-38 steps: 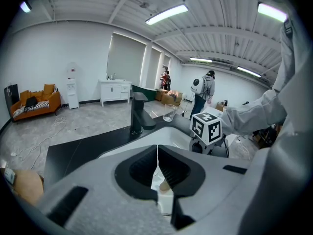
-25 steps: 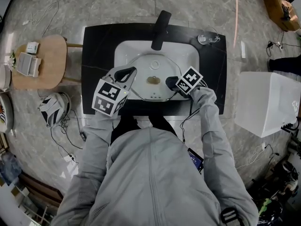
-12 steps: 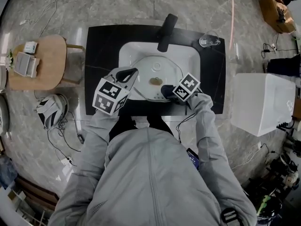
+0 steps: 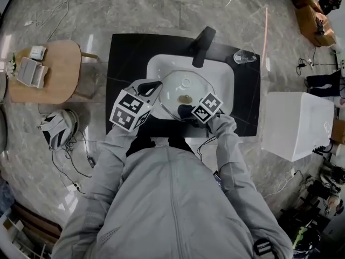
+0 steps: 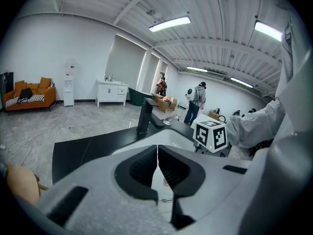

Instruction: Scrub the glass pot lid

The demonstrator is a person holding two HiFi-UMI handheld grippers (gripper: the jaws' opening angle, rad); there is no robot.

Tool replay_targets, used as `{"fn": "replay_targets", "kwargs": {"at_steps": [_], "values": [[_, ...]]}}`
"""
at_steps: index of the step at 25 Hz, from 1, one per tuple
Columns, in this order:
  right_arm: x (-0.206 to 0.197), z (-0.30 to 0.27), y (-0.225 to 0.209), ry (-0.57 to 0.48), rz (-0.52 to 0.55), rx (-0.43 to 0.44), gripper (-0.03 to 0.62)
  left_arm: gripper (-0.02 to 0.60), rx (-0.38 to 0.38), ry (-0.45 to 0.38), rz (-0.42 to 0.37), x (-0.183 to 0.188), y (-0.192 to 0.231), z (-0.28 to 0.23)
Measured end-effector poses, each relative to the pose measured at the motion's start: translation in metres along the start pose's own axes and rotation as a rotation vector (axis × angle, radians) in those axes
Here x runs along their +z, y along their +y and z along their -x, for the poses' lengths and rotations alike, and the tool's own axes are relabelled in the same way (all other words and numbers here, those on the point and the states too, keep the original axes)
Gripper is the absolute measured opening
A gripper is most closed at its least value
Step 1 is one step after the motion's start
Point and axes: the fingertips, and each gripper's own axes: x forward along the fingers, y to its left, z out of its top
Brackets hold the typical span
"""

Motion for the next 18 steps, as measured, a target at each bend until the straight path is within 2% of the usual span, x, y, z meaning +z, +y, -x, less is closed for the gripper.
{"fn": "replay_targets", "kwargs": {"at_steps": [4,14,18], "values": [[0.021,-0.013,0.011,-0.014,-0.013,0.019,0.086,0.029,-0.003,0.004,0.003,-0.005,0.016,0.012],[0.063,-0.036,0.006,-0.019,-0.032,-0.035,0.086,0.028,0.009,0.022,0.016,-0.016,0.052,0.036],[0.071,-0.040,0.007,-0.007,-0.005,0.006,0.087,0.028,0.031,0.026,0.041,-0.023,0.059,0.044]]}}
